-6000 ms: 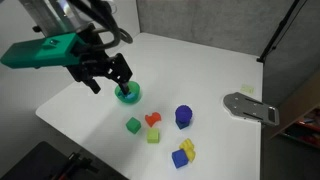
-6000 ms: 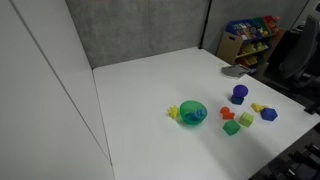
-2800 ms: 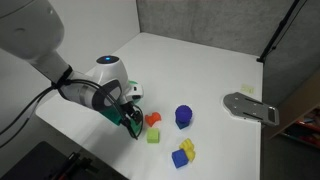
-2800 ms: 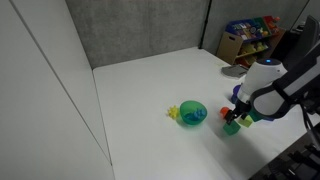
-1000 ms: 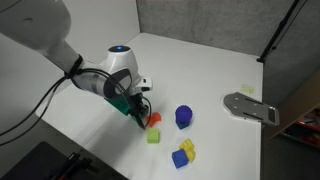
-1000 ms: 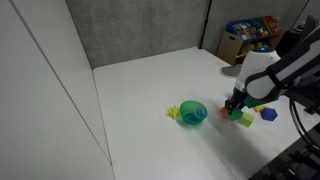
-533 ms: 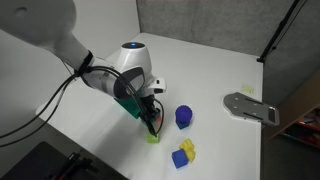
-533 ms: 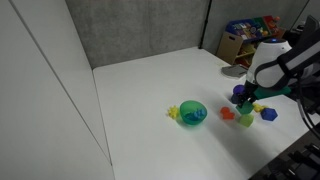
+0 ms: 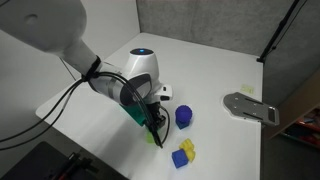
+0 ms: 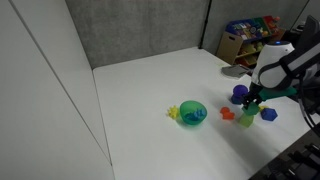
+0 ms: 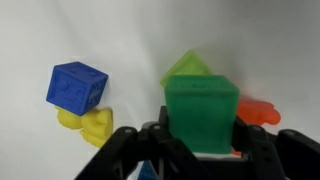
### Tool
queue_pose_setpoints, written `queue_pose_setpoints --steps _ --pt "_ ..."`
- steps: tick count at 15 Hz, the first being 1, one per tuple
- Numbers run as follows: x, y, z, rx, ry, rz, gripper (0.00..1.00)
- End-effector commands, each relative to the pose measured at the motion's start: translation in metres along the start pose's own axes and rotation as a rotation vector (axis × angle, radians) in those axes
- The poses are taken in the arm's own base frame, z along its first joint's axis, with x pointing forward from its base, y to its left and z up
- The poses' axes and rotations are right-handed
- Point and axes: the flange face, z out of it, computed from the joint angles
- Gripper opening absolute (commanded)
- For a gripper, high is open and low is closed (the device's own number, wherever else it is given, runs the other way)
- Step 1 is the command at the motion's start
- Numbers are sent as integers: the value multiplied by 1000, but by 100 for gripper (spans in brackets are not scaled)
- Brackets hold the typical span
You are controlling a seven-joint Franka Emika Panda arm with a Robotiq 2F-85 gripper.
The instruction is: Put the green block on top of the yellow block, move the green bowl to the right, pick up the yellow toy on the left and put it in the green bowl
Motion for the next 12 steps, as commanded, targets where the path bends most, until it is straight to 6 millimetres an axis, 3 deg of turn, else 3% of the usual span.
queue_pose_setpoints --steps 1,8,9,11,12 --pt "-2 3 7 -18 -18 -9 30" --pt "-10 5 20 -41 -33 -15 30" --pt "-11 5 21 -38 -34 -19 79" --pt "-11 5 19 -34 -31 -23 87" --pt "-11 4 17 -31 -31 -25 95"
